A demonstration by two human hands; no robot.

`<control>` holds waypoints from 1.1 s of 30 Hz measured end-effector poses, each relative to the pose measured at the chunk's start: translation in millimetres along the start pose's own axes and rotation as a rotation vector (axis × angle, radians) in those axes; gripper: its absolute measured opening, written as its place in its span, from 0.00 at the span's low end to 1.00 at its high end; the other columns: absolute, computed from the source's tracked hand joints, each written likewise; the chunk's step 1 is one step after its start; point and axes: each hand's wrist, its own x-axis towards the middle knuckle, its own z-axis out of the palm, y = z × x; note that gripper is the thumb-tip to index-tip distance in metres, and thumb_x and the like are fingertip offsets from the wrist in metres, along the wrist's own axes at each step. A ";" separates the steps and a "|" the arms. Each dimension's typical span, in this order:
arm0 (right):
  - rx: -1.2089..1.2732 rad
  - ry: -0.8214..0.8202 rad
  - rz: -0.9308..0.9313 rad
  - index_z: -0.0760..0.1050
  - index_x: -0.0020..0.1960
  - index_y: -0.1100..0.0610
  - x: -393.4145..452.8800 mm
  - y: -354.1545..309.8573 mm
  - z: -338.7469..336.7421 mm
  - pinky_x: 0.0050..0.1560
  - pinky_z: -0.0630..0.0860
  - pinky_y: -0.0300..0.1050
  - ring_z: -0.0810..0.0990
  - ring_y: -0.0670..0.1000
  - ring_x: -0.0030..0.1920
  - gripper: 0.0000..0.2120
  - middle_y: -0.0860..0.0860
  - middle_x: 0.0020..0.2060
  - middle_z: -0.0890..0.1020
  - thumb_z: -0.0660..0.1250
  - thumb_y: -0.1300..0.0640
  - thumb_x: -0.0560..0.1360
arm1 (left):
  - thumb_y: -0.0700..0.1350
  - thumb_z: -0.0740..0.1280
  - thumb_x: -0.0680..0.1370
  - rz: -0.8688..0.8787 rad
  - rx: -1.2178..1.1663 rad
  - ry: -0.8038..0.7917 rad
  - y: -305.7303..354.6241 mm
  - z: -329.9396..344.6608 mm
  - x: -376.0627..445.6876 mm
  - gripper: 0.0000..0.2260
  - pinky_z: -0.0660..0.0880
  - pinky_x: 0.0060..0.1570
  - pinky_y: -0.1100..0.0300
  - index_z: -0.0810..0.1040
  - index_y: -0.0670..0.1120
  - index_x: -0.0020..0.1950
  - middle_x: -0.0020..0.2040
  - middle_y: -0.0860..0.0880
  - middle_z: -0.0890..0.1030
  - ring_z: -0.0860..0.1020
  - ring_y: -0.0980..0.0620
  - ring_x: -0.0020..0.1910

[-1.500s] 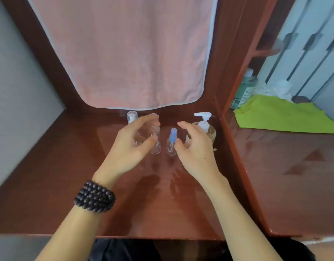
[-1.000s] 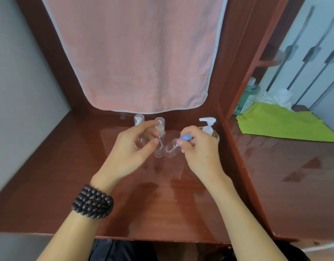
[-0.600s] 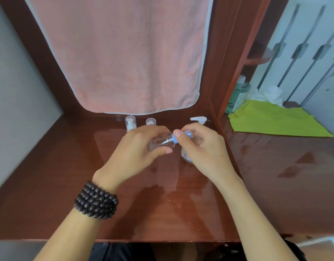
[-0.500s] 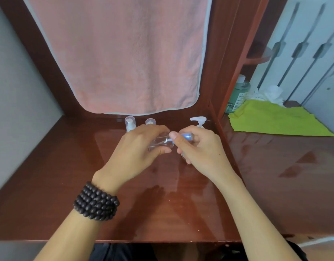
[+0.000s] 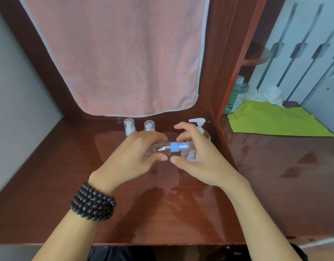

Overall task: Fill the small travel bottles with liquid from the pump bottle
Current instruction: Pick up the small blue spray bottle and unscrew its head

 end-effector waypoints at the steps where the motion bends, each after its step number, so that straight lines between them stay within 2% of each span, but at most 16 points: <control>1: 0.037 0.009 0.043 0.69 0.65 0.40 -1.0 -1.6 1.7 0.49 0.74 0.33 0.76 0.41 0.49 0.20 0.42 0.48 0.79 0.71 0.46 0.76 | 0.47 0.77 0.74 0.006 -0.001 0.015 1.4 0.0 -0.2 0.14 0.71 0.55 0.53 0.80 0.49 0.58 0.45 0.56 0.81 0.76 0.58 0.47; 3: 0.082 0.094 0.060 0.75 0.58 0.44 -0.7 -4.1 6.4 0.46 0.76 0.39 0.80 0.40 0.42 0.12 0.45 0.41 0.83 0.66 0.40 0.78 | 0.47 0.78 0.73 0.025 0.001 0.037 3.2 0.1 -0.5 0.15 0.72 0.60 0.45 0.80 0.50 0.58 0.45 0.60 0.81 0.75 0.63 0.50; 6: 0.088 0.168 -0.003 0.79 0.51 0.50 0.0 -5.2 11.2 0.45 0.76 0.41 0.81 0.40 0.40 0.06 0.43 0.38 0.83 0.66 0.49 0.80 | 0.47 0.78 0.72 0.049 0.003 0.077 5.6 1.3 -1.5 0.15 0.72 0.60 0.39 0.80 0.51 0.57 0.44 0.70 0.78 0.73 0.66 0.52; 7: 0.088 0.158 -0.030 0.79 0.52 0.50 -0.1 -4.0 11.2 0.48 0.77 0.42 0.80 0.41 0.45 0.03 0.41 0.42 0.82 0.67 0.53 0.80 | 0.47 0.78 0.72 0.048 -0.001 0.089 5.6 1.8 -2.0 0.15 0.71 0.59 0.41 0.80 0.52 0.57 0.45 0.71 0.77 0.73 0.65 0.51; 9: 0.070 0.101 -0.051 0.75 0.59 0.47 -2.1 -4.3 9.6 0.55 0.75 0.41 0.77 0.39 0.54 0.14 0.36 0.50 0.77 0.69 0.62 0.77 | 0.45 0.78 0.72 0.042 -0.008 0.110 4.8 2.6 -3.1 0.15 0.71 0.57 0.49 0.80 0.53 0.56 0.46 0.70 0.77 0.74 0.62 0.48; 11: 0.106 0.037 0.011 0.68 0.66 0.41 -2.9 -6.6 7.4 0.59 0.74 0.38 0.77 0.39 0.56 0.24 0.36 0.55 0.76 0.72 0.58 0.76 | 0.45 0.78 0.73 0.040 0.011 0.127 3.4 3.0 -3.7 0.15 0.73 0.56 0.51 0.80 0.51 0.57 0.44 0.67 0.76 0.74 0.59 0.46; 12: 0.135 0.023 0.056 0.67 0.67 0.40 -2.1 -7.9 7.2 0.57 0.75 0.37 0.79 0.40 0.53 0.24 0.38 0.54 0.77 0.72 0.52 0.76 | 0.45 0.78 0.73 0.041 0.020 0.131 3.3 3.0 -4.0 0.14 0.73 0.56 0.50 0.81 0.50 0.57 0.44 0.65 0.76 0.75 0.58 0.46; 14: 0.174 0.061 0.098 0.72 0.62 0.41 2.0 -7.2 8.5 0.50 0.77 0.39 0.83 0.41 0.45 0.14 0.42 0.48 0.83 0.67 0.43 0.78 | 0.45 0.77 0.73 0.039 0.026 0.135 4.1 2.9 -3.9 0.14 0.73 0.58 0.47 0.81 0.49 0.57 0.45 0.63 0.76 0.76 0.55 0.46; 17: 0.156 0.125 0.074 0.78 0.53 0.45 5.2 -4.8 8.7 0.45 0.75 0.40 0.82 0.42 0.41 0.03 0.43 0.41 0.84 0.66 0.50 0.80 | 0.44 0.77 0.73 0.033 0.037 0.139 4.5 2.9 -4.4 0.14 0.72 0.59 0.45 0.80 0.49 0.57 0.47 0.56 0.80 0.76 0.52 0.47; 19: 0.149 0.079 0.044 0.75 0.59 0.44 3.8 -5.5 8.9 0.48 0.74 0.37 0.81 0.41 0.48 0.13 0.41 0.48 0.81 0.68 0.58 0.78 | 0.43 0.78 0.73 0.018 0.041 0.149 3.8 2.9 -4.9 0.16 0.71 0.58 0.51 0.81 0.47 0.58 0.48 0.56 0.79 0.75 0.53 0.48; 21: 0.174 0.056 0.078 0.70 0.65 0.42 2.8 -7.1 10.2 0.50 0.74 0.32 0.79 0.38 0.51 0.20 0.41 0.53 0.80 0.70 0.56 0.77 | 0.42 0.78 0.72 0.014 0.046 0.160 1.7 2.7 -5.3 0.17 0.68 0.56 0.57 0.81 0.45 0.59 0.49 0.56 0.79 0.74 0.56 0.49; 24: 0.198 0.126 0.120 0.74 0.61 0.45 5.8 -8.9 17.7 0.43 0.74 0.34 0.83 0.41 0.42 0.12 0.45 0.44 0.84 0.68 0.47 0.79 | 0.41 0.78 0.72 0.002 0.033 0.144 -0.5 -0.2 -7.6 0.16 0.66 0.55 0.66 0.81 0.44 0.58 0.47 0.54 0.80 0.74 0.58 0.47; 26: 0.179 0.173 0.093 0.79 0.54 0.48 7.3 -9.5 21.6 0.41 0.74 0.37 0.83 0.43 0.38 0.06 0.46 0.40 0.84 0.67 0.49 0.80 | 0.41 0.78 0.72 -0.009 0.018 0.142 -1.8 -2.2 -10.1 0.16 0.65 0.53 0.74 0.81 0.44 0.58 0.45 0.55 0.79 0.74 0.58 0.47; 28: 0.152 0.185 0.043 0.79 0.53 0.48 8.2 -8.0 22.2 0.43 0.74 0.39 0.81 0.43 0.39 0.03 0.44 0.41 0.83 0.68 0.54 0.79 | 0.41 0.78 0.72 -0.025 0.012 0.142 -3.9 -3.0 -11.9 0.16 0.67 0.52 0.73 0.81 0.44 0.58 0.46 0.54 0.80 0.75 0.57 0.47; 31: 0.196 0.168 0.015 0.77 0.52 0.44 7.9 -7.0 21.1 0.44 0.72 0.42 0.77 0.43 0.39 0.10 0.42 0.43 0.81 0.68 0.59 0.78 | 0.45 0.77 0.73 -0.068 0.031 0.155 -10.5 -4.7 -15.0 0.17 0.70 0.48 0.63 0.81 0.46 0.60 0.48 0.57 0.79 0.76 0.55 0.48; 33: 0.221 0.195 0.034 0.75 0.51 0.41 6.0 -3.4 19.7 0.47 0.73 0.46 0.77 0.50 0.44 0.11 0.42 0.43 0.80 0.67 0.57 0.75 | 0.45 0.77 0.74 -0.104 0.031 0.176 -15.6 -5.9 -17.0 0.17 0.68 0.46 0.66 0.80 0.46 0.61 0.49 0.55 0.81 0.76 0.55 0.45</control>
